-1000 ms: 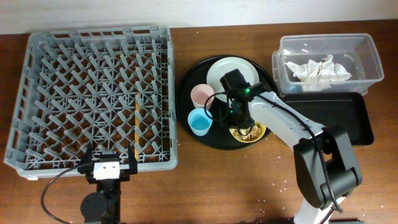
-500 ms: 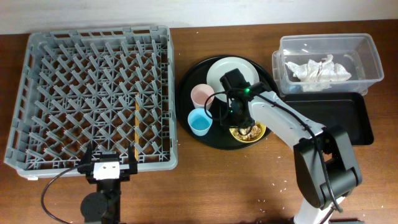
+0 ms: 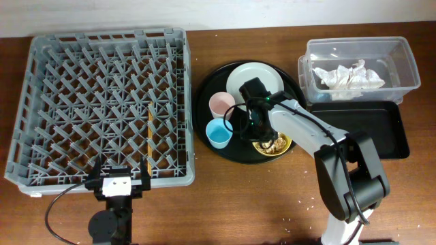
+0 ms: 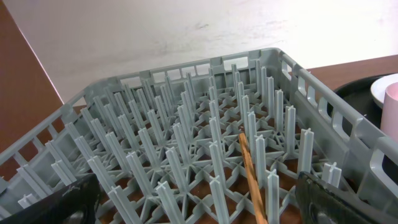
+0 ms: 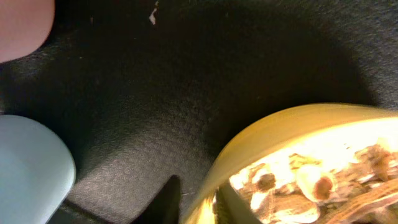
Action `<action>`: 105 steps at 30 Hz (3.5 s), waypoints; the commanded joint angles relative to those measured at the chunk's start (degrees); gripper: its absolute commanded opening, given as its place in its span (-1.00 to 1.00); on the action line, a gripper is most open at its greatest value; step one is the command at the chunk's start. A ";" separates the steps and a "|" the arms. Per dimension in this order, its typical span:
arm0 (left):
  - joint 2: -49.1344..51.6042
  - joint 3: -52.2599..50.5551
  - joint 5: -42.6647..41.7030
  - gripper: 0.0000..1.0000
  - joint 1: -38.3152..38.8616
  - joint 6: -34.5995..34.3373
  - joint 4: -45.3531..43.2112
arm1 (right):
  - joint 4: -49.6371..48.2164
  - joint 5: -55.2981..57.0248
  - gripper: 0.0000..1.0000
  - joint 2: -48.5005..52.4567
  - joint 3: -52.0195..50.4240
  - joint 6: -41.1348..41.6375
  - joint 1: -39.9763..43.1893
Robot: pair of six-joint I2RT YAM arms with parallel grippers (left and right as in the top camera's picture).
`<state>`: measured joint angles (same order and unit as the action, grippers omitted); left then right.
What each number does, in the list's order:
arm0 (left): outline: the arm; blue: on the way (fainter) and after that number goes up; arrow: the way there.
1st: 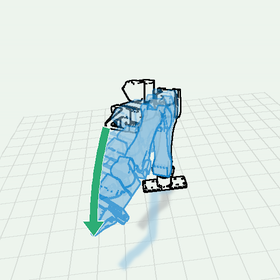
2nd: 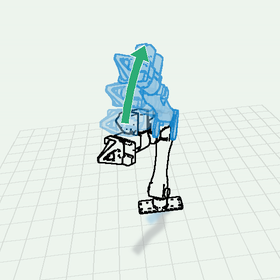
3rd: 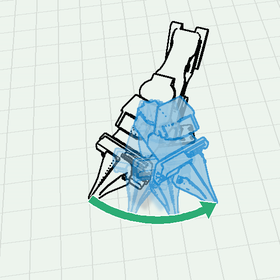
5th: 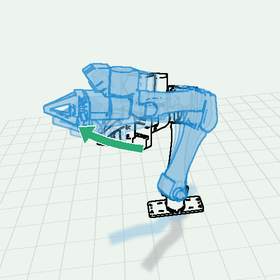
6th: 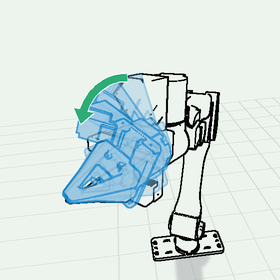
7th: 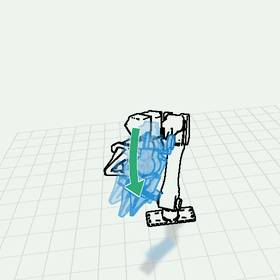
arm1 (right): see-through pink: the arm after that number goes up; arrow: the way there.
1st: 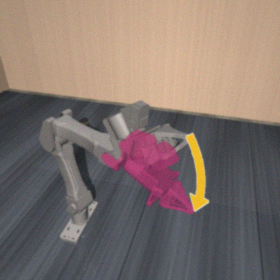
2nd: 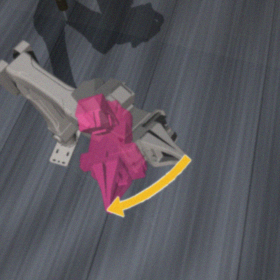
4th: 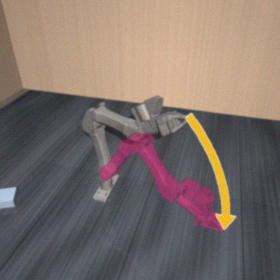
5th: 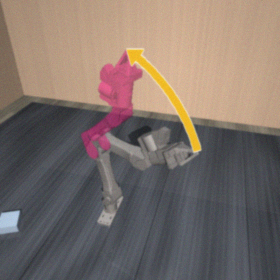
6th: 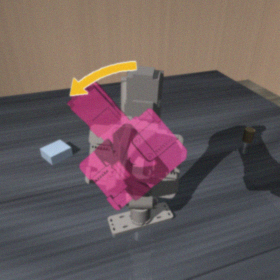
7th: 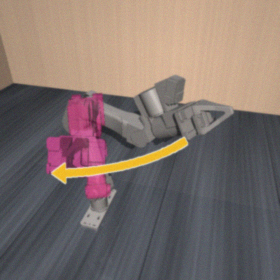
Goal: Sort waste into correct bins and load items into the dishwasher rack
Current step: 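Lift the yellow bowl over the black tray and tip out scraps, then carry the emptied yellow bowl back and set it on the round tray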
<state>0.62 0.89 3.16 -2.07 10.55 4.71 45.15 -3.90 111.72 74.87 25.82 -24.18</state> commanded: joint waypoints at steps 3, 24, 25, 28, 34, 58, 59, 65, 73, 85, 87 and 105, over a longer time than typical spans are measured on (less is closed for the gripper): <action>-0.33 -0.37 -0.63 0.99 -0.39 0.90 -0.09 | 0.02 1.62 -0.91 0.07 0.48 0.17 -0.55; -0.33 -0.37 -0.63 0.99 -0.39 0.90 -0.09 | 19.52 -8.70 -0.92 -17.42 9.14 -13.60 10.86; -0.33 -0.37 -0.63 0.99 -0.39 0.90 -0.09 | 20.02 -10.82 -0.92 -18.53 9.14 -15.10 13.35; -0.33 -0.37 -0.61 0.99 -0.39 0.90 -0.09 | 20.92 -17.59 -0.92 -20.39 9.14 -20.55 20.72; -0.33 -0.37 -0.63 0.99 -0.39 0.90 -0.09 | 21.49 -32.57 -0.92 -20.39 7.39 -31.39 35.10; -0.33 -0.37 -0.63 0.99 -0.39 0.90 -0.09 | -7.19 -80.32 -0.92 -11.85 -15.58 -45.55 58.45; -0.33 -0.37 -0.63 0.99 -0.39 0.90 -0.09 | -7.80 -81.79 -0.92 -11.82 -15.58 -45.51 58.45; -0.33 -0.37 -0.63 0.99 -0.39 0.90 -0.09 | -9.03 -85.05 -0.92 -11.80 -15.56 -43.69 58.45; -0.33 -0.37 -0.63 0.99 -0.39 0.90 -0.09 | -10.10 -85.00 -0.92 -11.80 -15.56 -34.49 61.42; -0.33 -0.37 -0.61 0.99 -0.39 0.90 -0.09 | -10.08 -85.02 -0.92 -11.80 -15.56 -22.62 67.58; -0.33 -0.37 -0.63 0.99 -0.39 0.90 -0.09 | -10.14 -85.02 -0.92 -11.80 -15.56 -23.71 67.54; -0.33 -0.37 -0.61 0.99 -0.39 0.90 -0.09 | -11.65 -80.24 -0.92 -14.95 -14.62 -25.79 58.66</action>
<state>0.62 0.89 3.16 -2.07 10.55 4.71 33.93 -86.06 98.89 59.55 1.19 36.53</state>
